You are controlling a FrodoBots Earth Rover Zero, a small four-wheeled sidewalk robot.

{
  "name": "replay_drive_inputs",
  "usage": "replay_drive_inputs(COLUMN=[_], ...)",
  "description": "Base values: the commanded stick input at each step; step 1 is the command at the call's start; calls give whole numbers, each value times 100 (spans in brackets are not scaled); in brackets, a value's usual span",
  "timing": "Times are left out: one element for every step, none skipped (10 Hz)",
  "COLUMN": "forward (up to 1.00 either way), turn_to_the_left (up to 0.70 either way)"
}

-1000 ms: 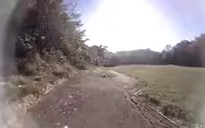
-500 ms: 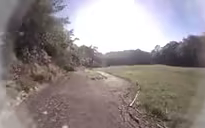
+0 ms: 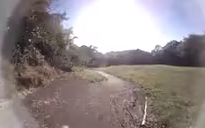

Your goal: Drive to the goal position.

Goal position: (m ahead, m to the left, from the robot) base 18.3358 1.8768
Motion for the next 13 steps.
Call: replay_drive_inputs(forward=[100, 100, 100, 100, 100, 100, 100, 100, 100, 100, 100, 100, 100], turn_to_the_left=[-39, -39, -39, -13, 1, 1, 1, 1, 1, 1, 1, 1, 1])
